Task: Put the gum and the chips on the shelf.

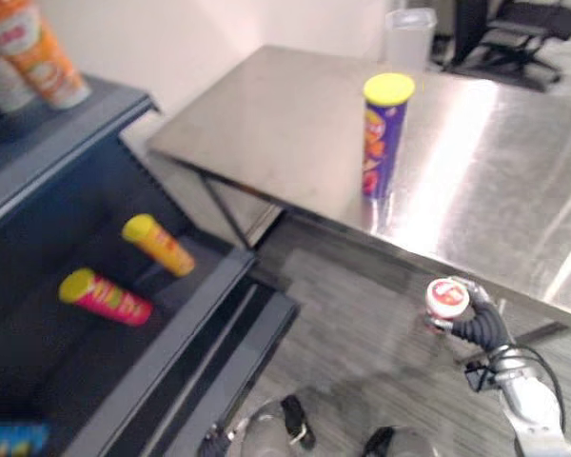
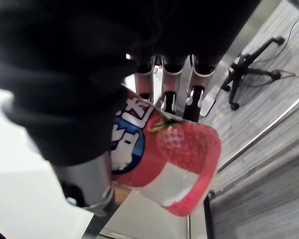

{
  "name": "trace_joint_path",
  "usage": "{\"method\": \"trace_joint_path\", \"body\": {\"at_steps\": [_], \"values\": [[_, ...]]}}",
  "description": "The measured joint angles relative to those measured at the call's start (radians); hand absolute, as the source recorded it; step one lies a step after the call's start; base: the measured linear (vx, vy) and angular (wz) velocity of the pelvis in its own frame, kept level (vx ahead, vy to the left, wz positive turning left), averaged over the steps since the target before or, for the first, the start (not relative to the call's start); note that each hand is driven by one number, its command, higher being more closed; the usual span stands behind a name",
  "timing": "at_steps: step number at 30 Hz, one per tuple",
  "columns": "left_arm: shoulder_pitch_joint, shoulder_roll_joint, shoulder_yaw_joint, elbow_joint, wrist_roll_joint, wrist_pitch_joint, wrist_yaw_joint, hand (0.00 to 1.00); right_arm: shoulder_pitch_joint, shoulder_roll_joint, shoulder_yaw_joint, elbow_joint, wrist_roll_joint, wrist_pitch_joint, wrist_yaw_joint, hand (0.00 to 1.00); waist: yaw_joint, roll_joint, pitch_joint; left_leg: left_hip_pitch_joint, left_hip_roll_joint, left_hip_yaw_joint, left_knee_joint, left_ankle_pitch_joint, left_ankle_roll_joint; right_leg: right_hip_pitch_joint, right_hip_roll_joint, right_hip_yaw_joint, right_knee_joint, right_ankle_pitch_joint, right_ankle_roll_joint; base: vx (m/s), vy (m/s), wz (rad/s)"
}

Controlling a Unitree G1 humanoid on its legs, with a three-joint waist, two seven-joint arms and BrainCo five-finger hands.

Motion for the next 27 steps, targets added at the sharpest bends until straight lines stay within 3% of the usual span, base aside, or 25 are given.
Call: {"method": "trace_joint_path", "body": {"at_steps": [1,6,8,9,10,13,15,16,17,21,27], "values": [[0.012,-0.014,0.020,0.009,-0.001,-0.002,0.000,0.00,0.014,0.016,-0.014,0.000,0.000,0.000,0.003,1.00,-0.014,0.005,-0.004,0.069,0.015,0.015,0.063,0.010,-0.046,0.005,-0.023,-0.032,0.001,-0.001,-0.002,-0.07,-0.091,0.71],[-0.003,-0.038,0.087,0.091,-0.001,-0.003,-0.001,0.00,0.043,0.041,-0.080,0.000,-0.001,0.003,0.004,1.00,-0.062,0.021,-0.016,0.220,0.092,0.069,-0.026,0.078,-0.163,-0.001,-0.074,-0.231,0.000,-0.009,-0.020,-0.15,-0.061,1.32],[-0.007,-0.041,0.090,0.123,-0.001,0.004,0.000,0.00,0.052,0.062,-0.103,0.004,-0.002,0.005,-0.003,1.00,-0.063,0.025,-0.019,0.227,0.077,0.068,-0.104,0.074,-0.219,0.000,-0.080,-0.286,0.000,-0.003,-0.020,-0.16,0.033,0.92],[-0.009,-0.045,0.101,0.131,-0.002,0.013,0.001,0.00,0.051,0.073,-0.111,0.006,-0.002,0.010,-0.011,1.00,-0.063,0.026,-0.019,0.224,0.051,0.061,-0.180,0.040,-0.258,0.000,-0.080,-0.322,0.000,0.003,-0.016,-0.15,0.059,0.83],[-0.009,-0.046,0.105,0.132,-0.001,0.013,0.002,0.00,0.050,0.077,-0.110,0.006,-0.003,0.013,-0.015,1.00,-0.062,0.026,-0.019,0.224,0.037,0.060,-0.218,0.020,-0.266,0.000,-0.079,-0.335,0.000,0.006,-0.017,-0.15,0.089,0.74],[-0.022,-0.043,0.097,0.158,0.000,0.012,0.003,0.00,0.041,0.103,-0.103,0.017,-0.006,0.014,-0.028,1.00,-0.061,0.033,-0.023,0.192,-0.007,0.059,-0.423,-0.100,-0.248,-0.010,-0.055,-0.378,-0.003,0.027,-0.005,-0.13,0.139,0.34],[-0.027,-0.036,0.071,0.167,0.003,0.011,0.007,0.00,0.043,0.109,-0.093,0.030,-0.006,0.014,-0.038,1.00,-0.063,0.038,-0.027,0.170,-0.010,0.054,-0.517,-0.099,-0.240,-0.028,-0.035,-0.380,-0.001,0.042,-0.002,-0.16,0.231,-0.17],[-0.031,-0.023,0.060,0.171,0.004,0.012,0.006,0.00,0.046,0.119,-0.087,0.052,-0.007,0.016,-0.039,1.00,-0.063,0.029,-0.030,0.171,-0.016,0.057,-0.529,-0.117,-0.250,-0.037,-0.040,-0.371,0.004,0.049,0.003,-0.14,0.232,-0.19],[-0.040,-0.007,0.033,0.171,0.011,0.012,0.006,0.00,0.072,0.144,-0.084,0.058,-0.007,0.026,-0.040,1.00,-0.066,0.006,-0.029,0.171,-0.033,0.058,-0.529,-0.126,-0.235,-0.038,-0.054,-0.369,0.002,0.071,0.003,-0.10,0.186,-0.11],[-0.038,0.010,0.028,0.164,0.000,0.011,0.015,0.00,0.109,0.154,-0.039,0.071,0.001,0.036,-0.044,1.00,-0.081,-0.017,-0.021,0.155,-0.019,0.076,-0.446,-0.188,-0.207,-0.057,-0.066,-0.338,0.005,0.114,-0.009,-0.08,0.158,-0.15],[-0.044,0.031,0.027,0.137,0.001,0.013,0.034,0.00,0.113,0.179,-0.007,0.099,0.034,0.059,-0.044,1.00,-0.069,-0.057,-0.001,0.122,-0.034,0.089,-0.414,-0.233,-0.196,-0.090,-0.072,-0.318,-0.036,0.181,-0.003,-0.09,0.144,-0.10]]}}
